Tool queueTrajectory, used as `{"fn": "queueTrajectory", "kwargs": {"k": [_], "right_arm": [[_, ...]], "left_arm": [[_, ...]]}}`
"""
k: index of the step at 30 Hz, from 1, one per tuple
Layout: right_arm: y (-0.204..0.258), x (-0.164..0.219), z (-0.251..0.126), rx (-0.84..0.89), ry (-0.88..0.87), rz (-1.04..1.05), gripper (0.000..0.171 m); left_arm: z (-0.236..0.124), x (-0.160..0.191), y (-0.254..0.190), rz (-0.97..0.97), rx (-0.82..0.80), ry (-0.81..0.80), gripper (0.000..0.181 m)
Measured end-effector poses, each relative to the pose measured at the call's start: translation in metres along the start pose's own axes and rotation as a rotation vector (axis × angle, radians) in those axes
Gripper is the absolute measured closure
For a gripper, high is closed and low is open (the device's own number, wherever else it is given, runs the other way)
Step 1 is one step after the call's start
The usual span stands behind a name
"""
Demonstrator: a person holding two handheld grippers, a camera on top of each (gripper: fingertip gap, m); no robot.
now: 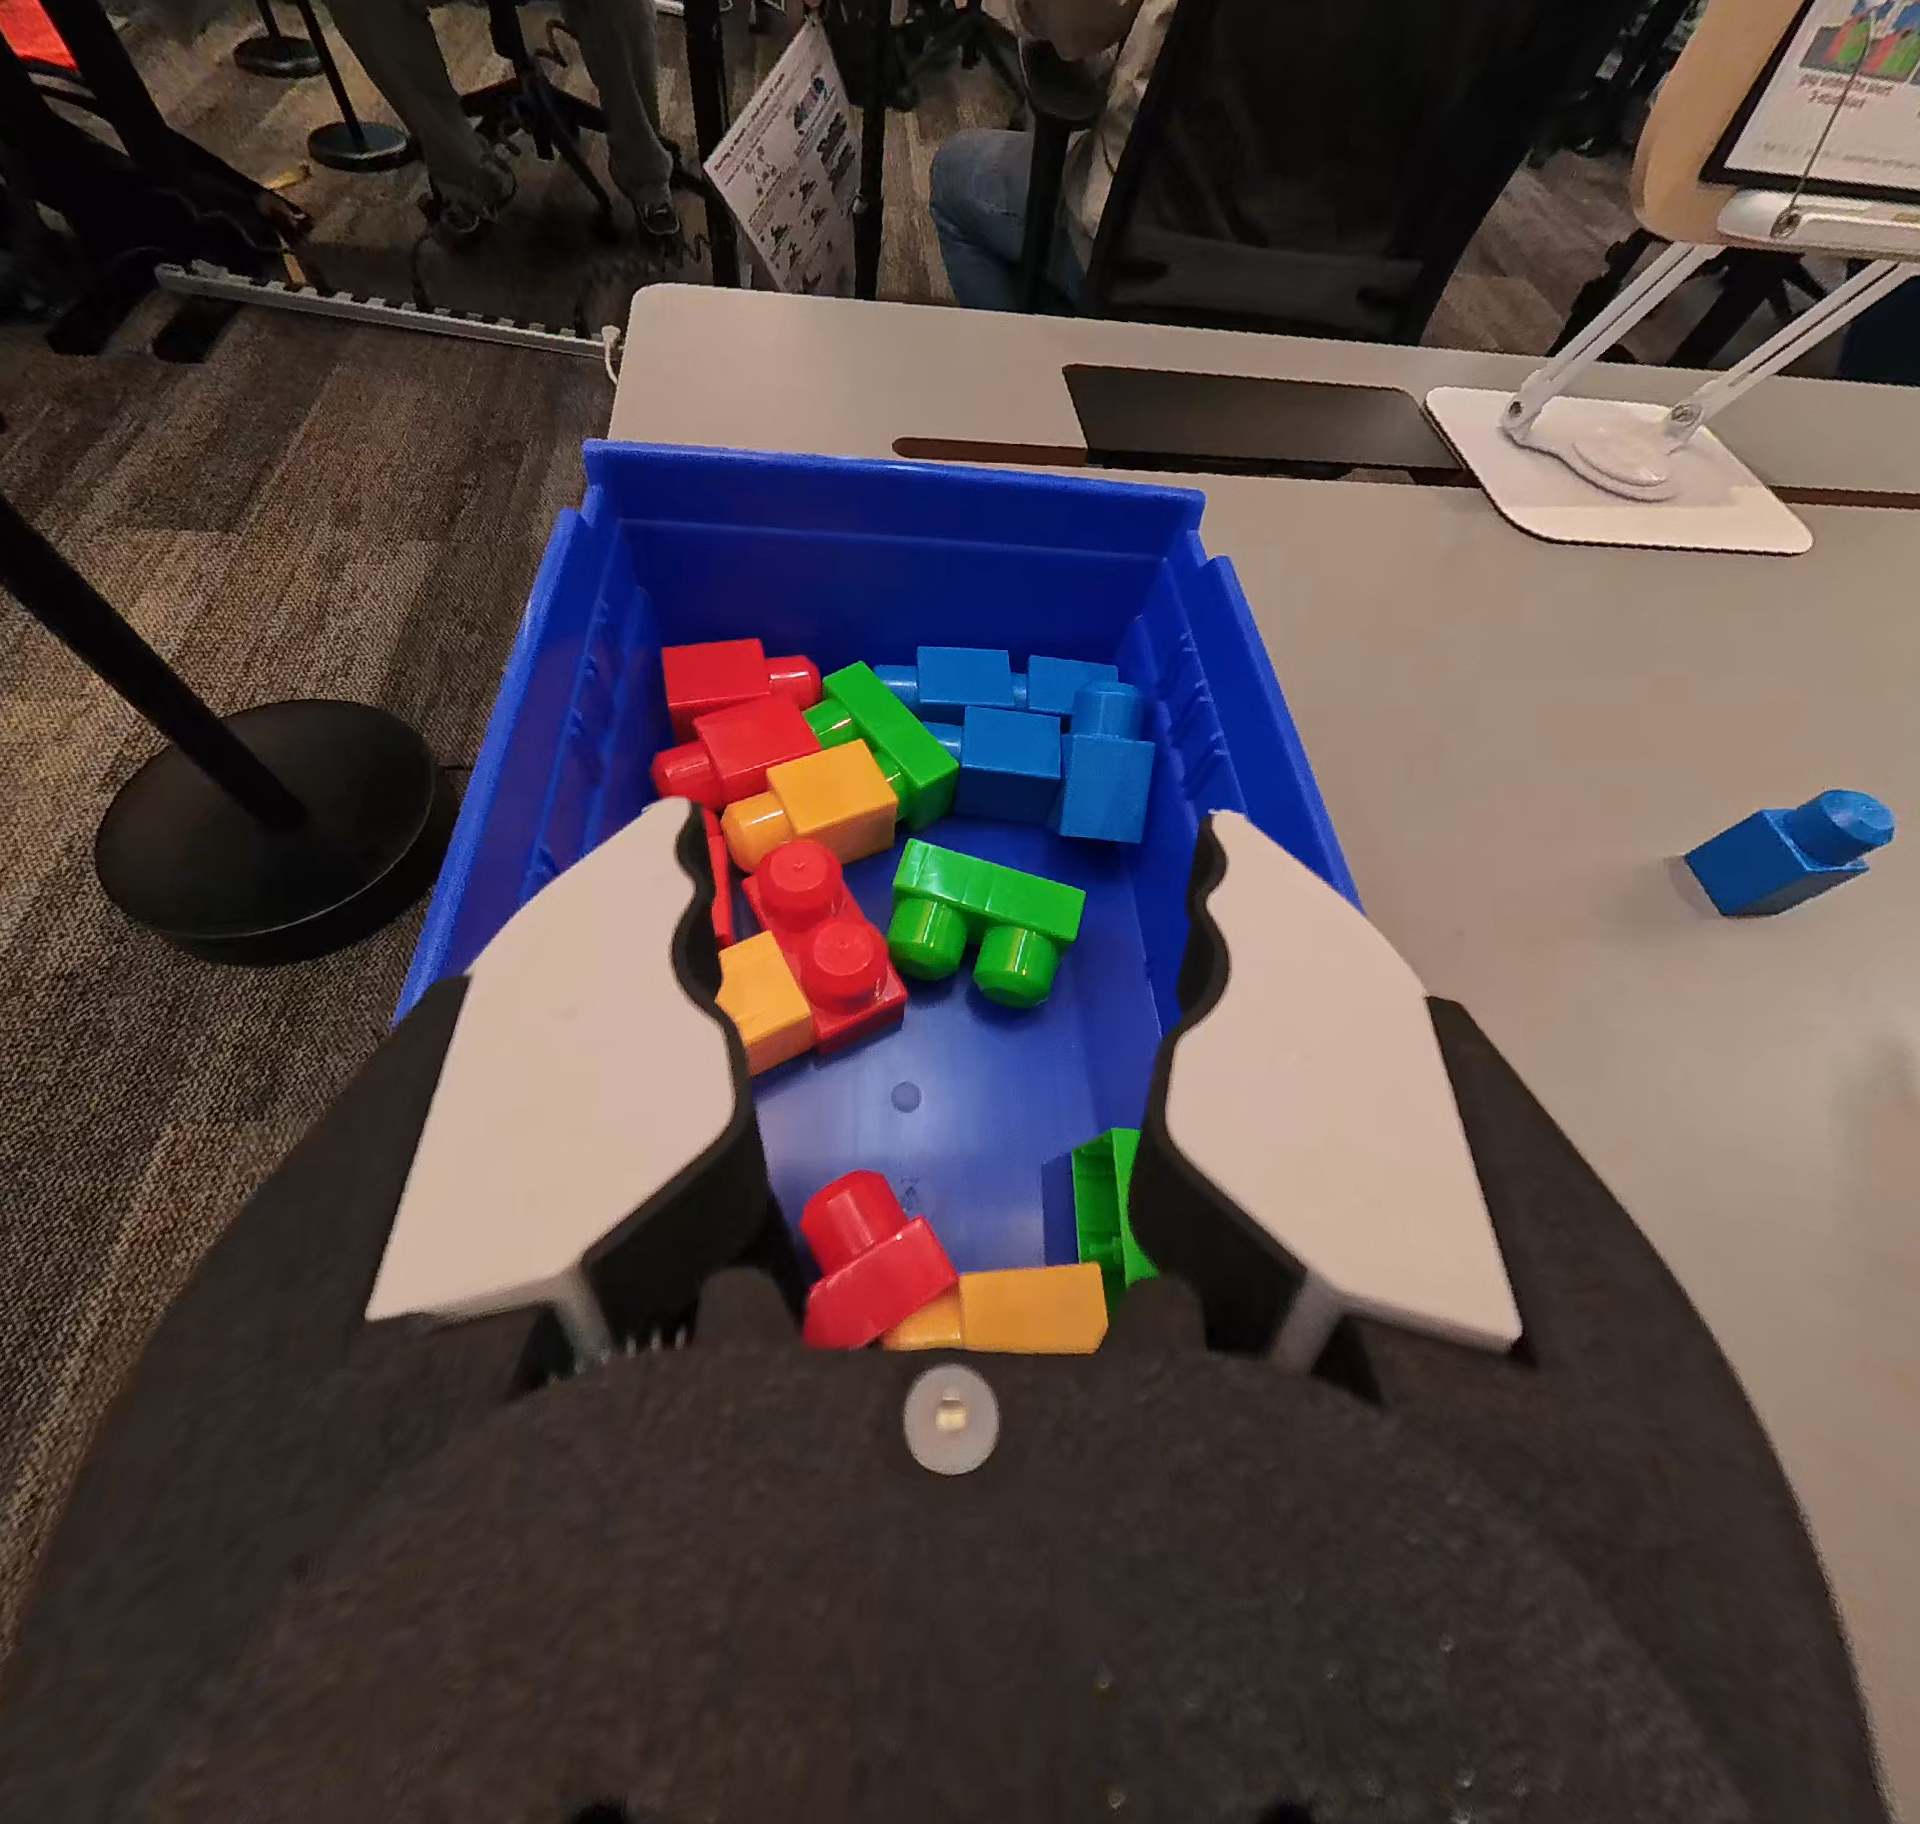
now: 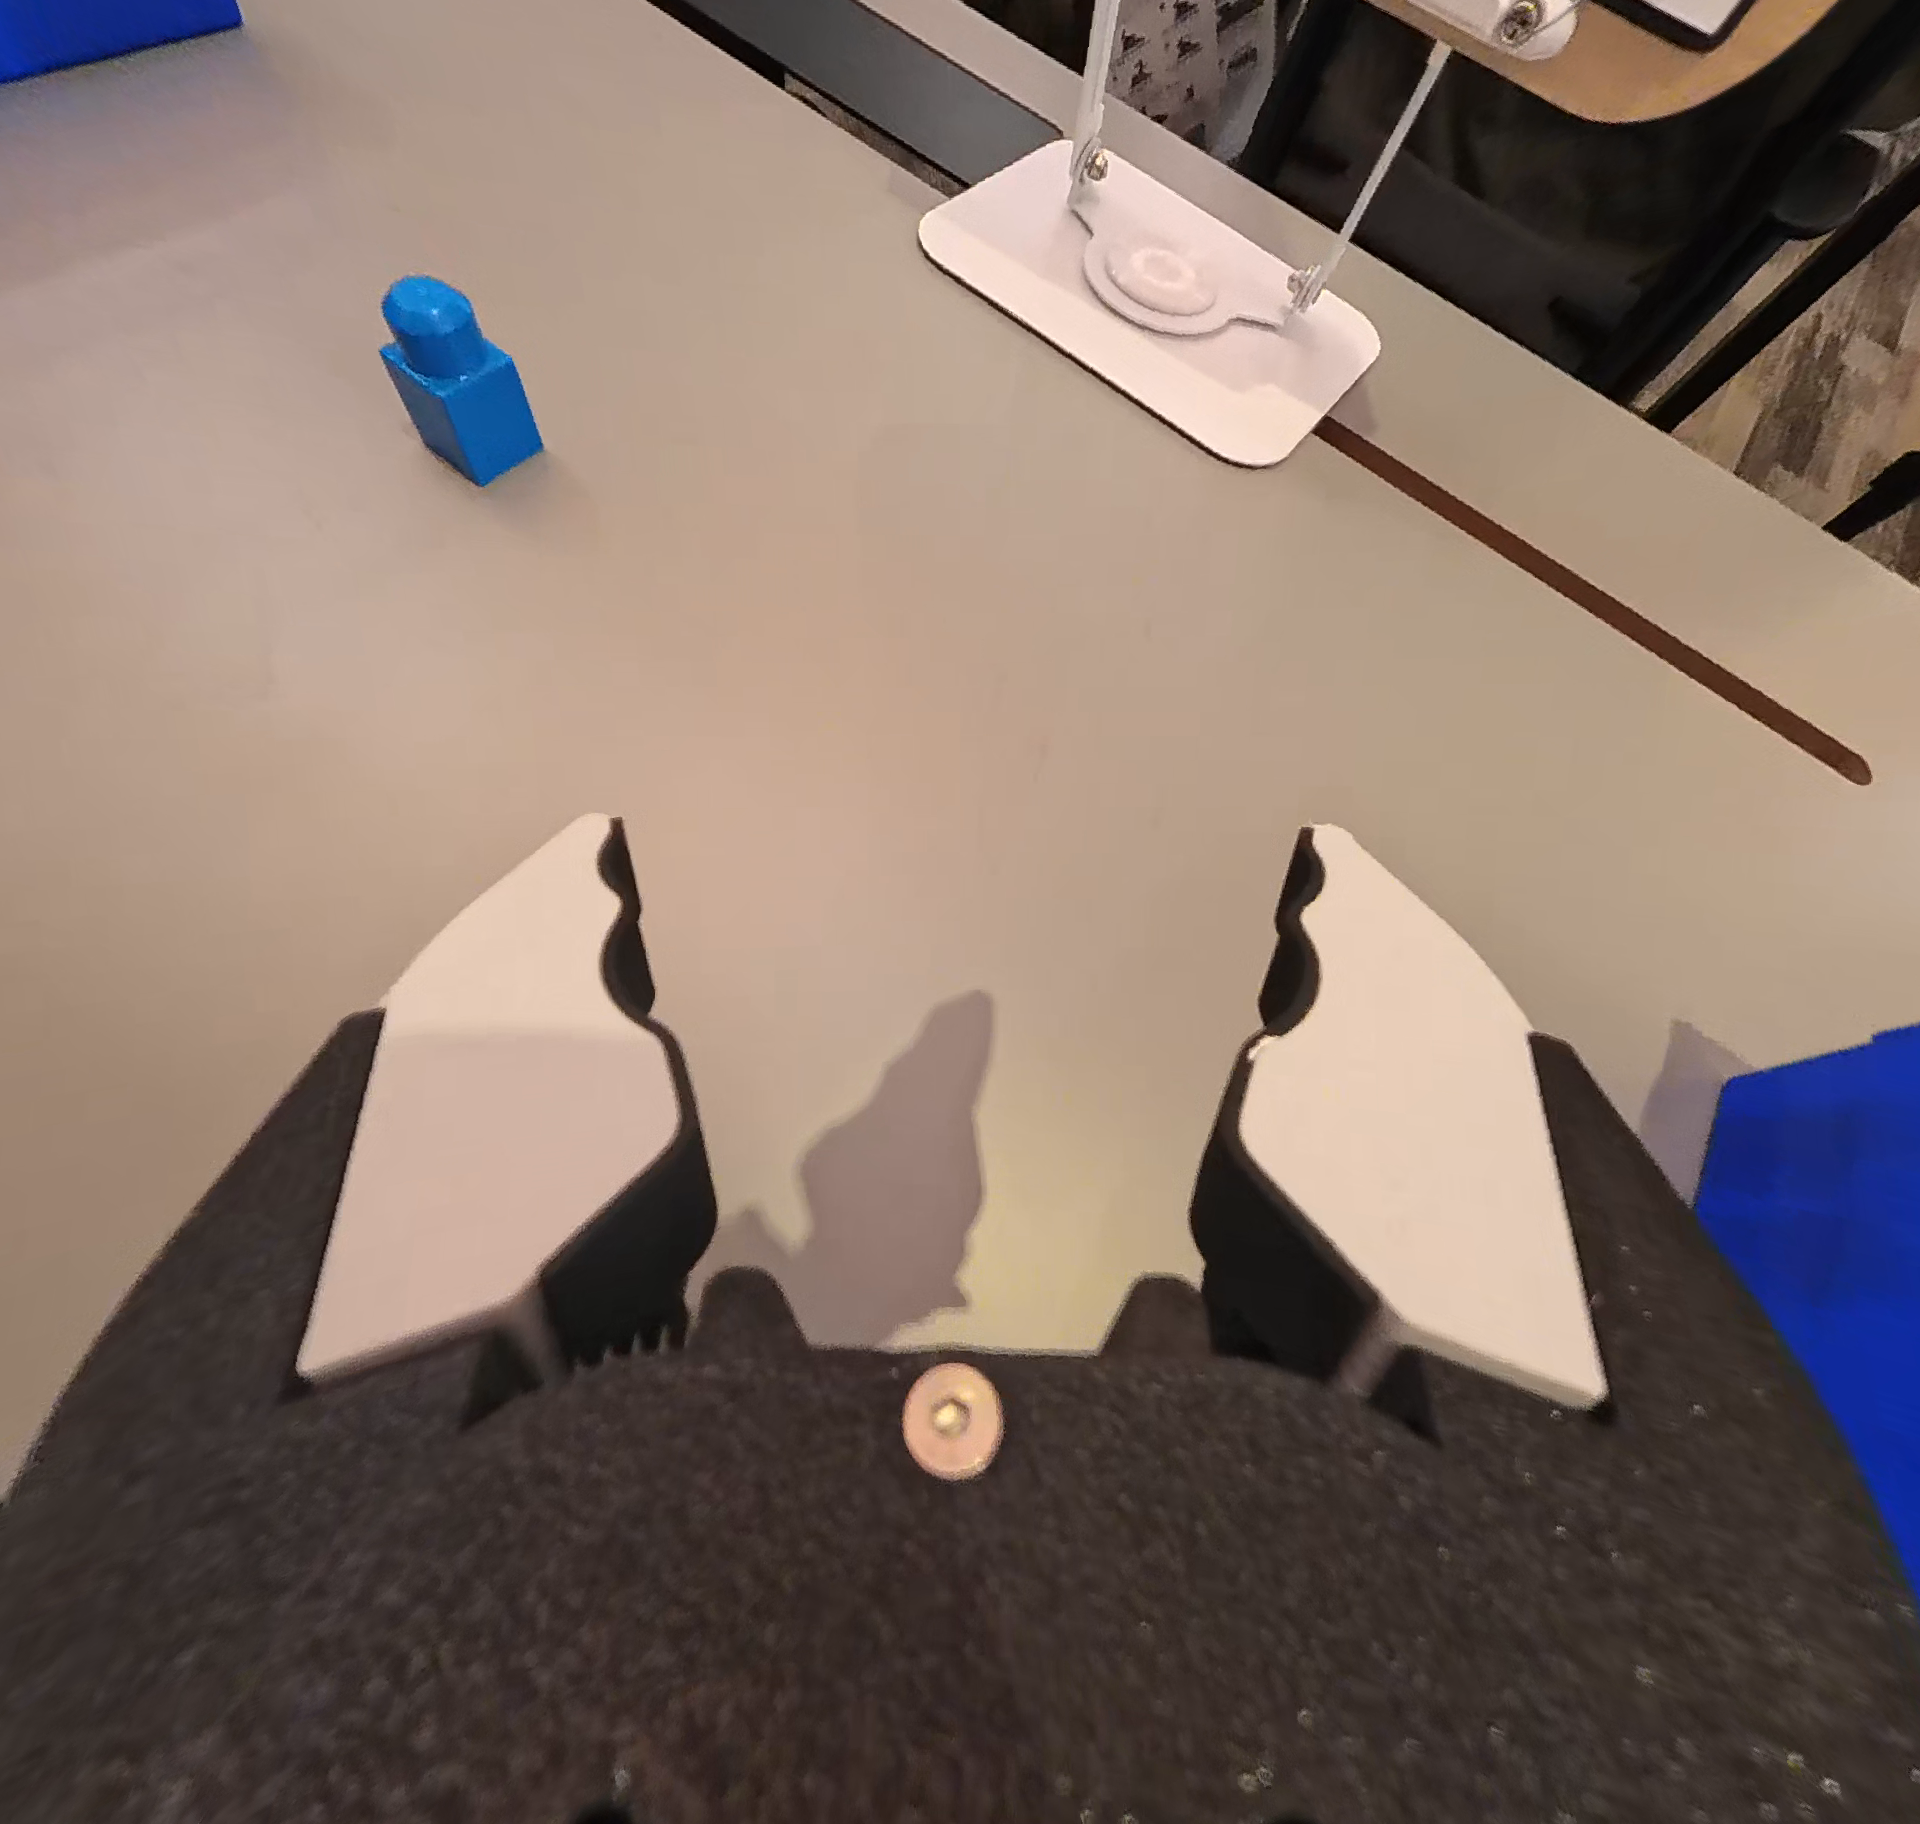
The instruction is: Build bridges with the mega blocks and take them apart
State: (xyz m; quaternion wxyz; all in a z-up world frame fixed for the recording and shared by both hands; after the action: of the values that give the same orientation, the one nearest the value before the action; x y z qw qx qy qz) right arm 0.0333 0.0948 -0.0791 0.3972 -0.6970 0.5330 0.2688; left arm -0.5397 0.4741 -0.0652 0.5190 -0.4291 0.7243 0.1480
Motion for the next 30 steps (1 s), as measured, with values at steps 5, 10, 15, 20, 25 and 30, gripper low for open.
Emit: {"fn": "queueTrajectory", "kwargs": {"k": [5,10,15,20,25,30], "right_arm": [[-0.004,-0.007,0.006,0.005,0.013,0.023,0.055],[-0.004,-0.017,0.01,0.027,0.044,0.007,0.055],[-0.001,-0.027,0.016,0.037,0.053,-0.003,0.055],[0.006,-0.033,0.026,0.023,0.069,-0.017,0.055],[0.01,-0.035,0.032,0.01,0.065,-0.027,0.055],[0.011,-0.033,0.035,-0.003,0.058,-0.028,0.055]], "left_arm": [[0.001,0.002,-0.003,0.043,0.005,0.019,0.095],[0.006,0.003,-0.001,0.064,0.018,0.039,0.097],[0.025,0.003,-0.005,0.083,0.069,0.104,0.103],[0.053,-0.006,-0.017,0.137,0.112,0.208,0.115],[0.086,-0.022,-0.025,0.155,0.149,0.327,0.122],[0.115,-0.033,-0.03,0.141,0.194,0.417,0.139]]}}
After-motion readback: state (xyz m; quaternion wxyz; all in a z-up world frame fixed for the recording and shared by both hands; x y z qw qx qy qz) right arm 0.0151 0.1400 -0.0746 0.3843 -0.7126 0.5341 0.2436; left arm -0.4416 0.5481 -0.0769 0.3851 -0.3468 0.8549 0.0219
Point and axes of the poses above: each gripper's, where its closed fingertips meet, z out along the fingers, x out of its underside, y = z × x across the jaws, the point moved 9 cm from there along -z, back along the fingers, and after that the axes turned 7 degrees about -z, right-handed, at the moved point
